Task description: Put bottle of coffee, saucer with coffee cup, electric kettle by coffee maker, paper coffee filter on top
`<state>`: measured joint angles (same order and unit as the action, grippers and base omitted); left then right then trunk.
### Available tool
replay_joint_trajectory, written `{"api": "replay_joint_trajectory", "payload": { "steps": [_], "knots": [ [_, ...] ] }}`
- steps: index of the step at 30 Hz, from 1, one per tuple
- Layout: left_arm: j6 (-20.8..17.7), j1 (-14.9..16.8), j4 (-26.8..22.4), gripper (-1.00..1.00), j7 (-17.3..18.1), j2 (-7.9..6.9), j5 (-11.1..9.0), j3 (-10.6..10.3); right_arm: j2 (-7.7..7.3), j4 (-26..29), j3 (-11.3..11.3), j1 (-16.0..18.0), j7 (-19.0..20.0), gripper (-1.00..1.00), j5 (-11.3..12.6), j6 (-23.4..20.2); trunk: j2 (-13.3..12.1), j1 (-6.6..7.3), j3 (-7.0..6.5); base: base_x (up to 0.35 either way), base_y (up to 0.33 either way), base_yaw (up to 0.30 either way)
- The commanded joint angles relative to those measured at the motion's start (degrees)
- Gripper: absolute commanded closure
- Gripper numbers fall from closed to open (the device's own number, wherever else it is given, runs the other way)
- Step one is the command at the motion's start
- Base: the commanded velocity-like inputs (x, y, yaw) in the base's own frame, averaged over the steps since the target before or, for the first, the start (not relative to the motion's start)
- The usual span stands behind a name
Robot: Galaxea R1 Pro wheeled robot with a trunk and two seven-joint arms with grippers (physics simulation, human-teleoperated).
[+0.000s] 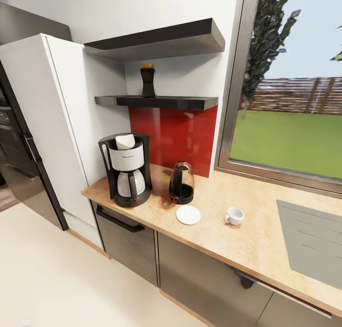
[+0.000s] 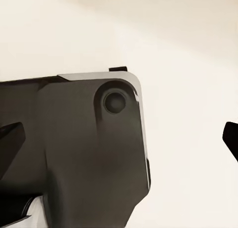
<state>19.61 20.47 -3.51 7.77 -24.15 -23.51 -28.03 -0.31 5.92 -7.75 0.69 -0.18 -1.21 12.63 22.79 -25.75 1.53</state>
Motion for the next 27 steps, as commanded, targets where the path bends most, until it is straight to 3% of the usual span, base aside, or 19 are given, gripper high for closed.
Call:
{"api": "replay_joint_trajectory", "payload": {
  "steps": [1,7,8,10,11,17,27],
  "knots": [
    [0.0,-1.5,0.1,-1.00,-0.9,1.23,-0.3,-0.1,0.02,-0.1,-0.3,0.1,0.0,-1.00,-0.1,0.2,0.1,-0.04,0.12,0.000,0.000,0.000],
    [-1.6,-6.2,1.5,-1.00,-3.8,7.26,0.5,-0.2,0.04,-0.1,-0.4,0.1,0.0,-1.00,-0.1,0.2,0.1,-0.04,0.12,0.000,0.000,0.000],
    [-3.5,-6.8,2.6,-1.00,-4.0,8.57,0.6,-0.2,0.01,-0.1,-0.4,0.0,0.0,-1.00,-0.1,0.2,0.1,-0.04,0.12,0.000,0.000,0.000],
    [-7.8,-7.1,3.5,-1.00,-4.2,9.66,0.7,-0.3,-0.02,-0.1,-0.4,0.1,0.0,-1.00,-0.1,0.2,0.1,-0.04,0.12,0.000,0.000,0.000],
    [-14.8,-7.2,3.9,-1.00,-4.4,10.21,0.8,-0.3,-0.04,-0.1,-0.4,0.1,0.0,-1.00,-0.1,0.2,0.1,-0.04,0.12,0.000,0.000,0.000],
    [-21.7,-7.3,3.6,-1.00,-5.0,10.74,0.8,-0.2,-0.36,0.0,-0.5,0.1,0.2,-1.00,0.0,0.2,0.1,-0.04,0.10,0.000,0.000,-0.030],
    [-21.6,-7.3,3.4,-1.00,-5.0,10.70,0.7,-0.1,-0.43,0.0,-0.6,0.1,0.3,-1.00,0.1,0.2,0.1,-0.04,0.05,0.000,0.012,-0.278]
  ]
}}
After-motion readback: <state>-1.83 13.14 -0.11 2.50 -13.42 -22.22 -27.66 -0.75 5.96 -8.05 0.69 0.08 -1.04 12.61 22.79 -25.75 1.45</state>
